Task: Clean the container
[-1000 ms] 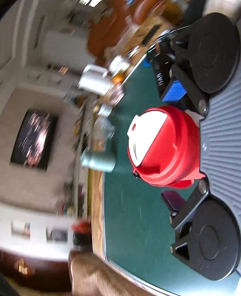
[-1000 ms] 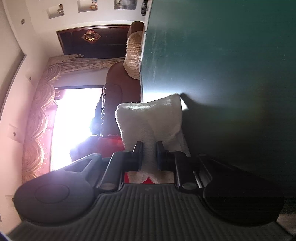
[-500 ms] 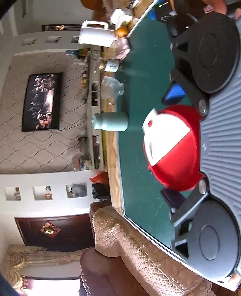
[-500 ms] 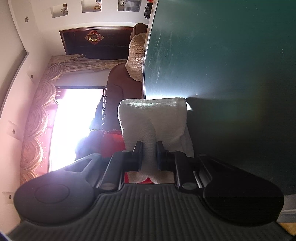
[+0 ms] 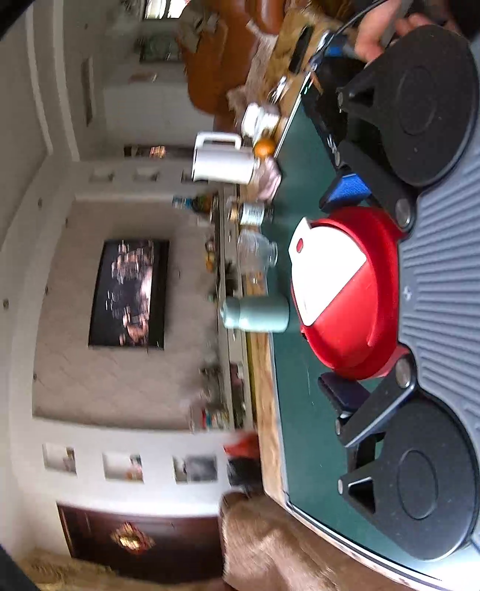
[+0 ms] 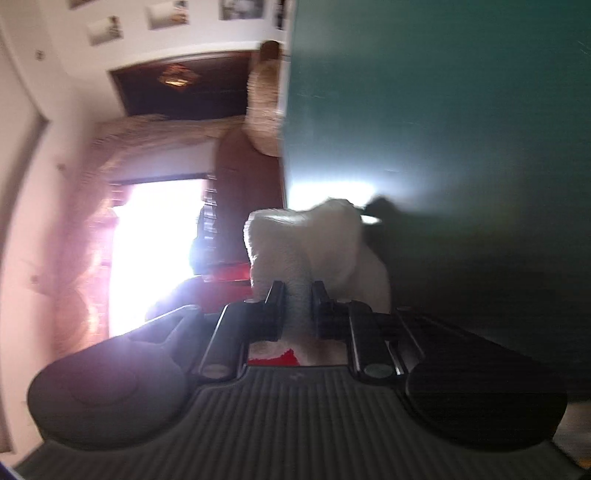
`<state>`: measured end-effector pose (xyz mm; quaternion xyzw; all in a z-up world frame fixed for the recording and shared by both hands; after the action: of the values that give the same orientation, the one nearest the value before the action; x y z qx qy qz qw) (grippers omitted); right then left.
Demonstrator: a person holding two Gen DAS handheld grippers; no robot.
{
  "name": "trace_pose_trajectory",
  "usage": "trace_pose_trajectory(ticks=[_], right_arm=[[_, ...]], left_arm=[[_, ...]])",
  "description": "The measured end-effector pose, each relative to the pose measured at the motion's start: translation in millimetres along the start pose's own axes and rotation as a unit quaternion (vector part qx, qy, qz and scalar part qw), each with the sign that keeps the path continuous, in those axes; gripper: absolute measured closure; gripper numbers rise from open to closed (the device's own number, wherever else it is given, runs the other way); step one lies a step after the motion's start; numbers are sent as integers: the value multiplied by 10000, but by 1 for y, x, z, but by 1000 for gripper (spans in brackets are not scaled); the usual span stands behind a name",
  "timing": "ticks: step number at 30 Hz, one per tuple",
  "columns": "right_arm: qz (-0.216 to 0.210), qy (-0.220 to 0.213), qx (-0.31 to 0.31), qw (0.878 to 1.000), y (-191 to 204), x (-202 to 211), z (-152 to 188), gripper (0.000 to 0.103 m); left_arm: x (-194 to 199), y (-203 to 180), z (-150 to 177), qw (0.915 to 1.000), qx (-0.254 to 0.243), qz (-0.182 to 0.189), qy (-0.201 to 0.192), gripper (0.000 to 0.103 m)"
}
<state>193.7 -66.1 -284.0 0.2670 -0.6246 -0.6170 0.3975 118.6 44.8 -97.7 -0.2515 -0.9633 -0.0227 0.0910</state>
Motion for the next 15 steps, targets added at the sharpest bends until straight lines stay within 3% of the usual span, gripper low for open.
trace_pose_trajectory(ticks=[5, 8, 11, 15], right_arm=[[-633, -46, 36, 9980, 33, 15, -3, 84], [-513, -85, 165, 9985, 28, 15, -8, 84], [-46, 20, -153, 9999, -7, 11, -8, 84], [-371, 13, -203, 9991, 4, 18, -5, 84]], left_arm=[[-3, -13, 2, 9990, -318, 312, 10, 8], [-7, -17, 1, 9985, -353, 427, -2, 8], [-9, -18, 2, 9981, -362, 502, 11, 8], [-4, -15, 4, 9980, -328, 540, 10, 8]])
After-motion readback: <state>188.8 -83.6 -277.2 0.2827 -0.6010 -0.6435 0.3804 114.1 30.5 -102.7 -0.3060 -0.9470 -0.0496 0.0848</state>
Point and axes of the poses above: each gripper's, at about its wrist camera, not at the fingertips, and x roughly against the way its jaws point, y to its left, z to its underside, the point moved 10 cm from there along -x, roughly the way its jaws point, and after that the axes turned 8 degrees about -y, right-handed, at the moved point
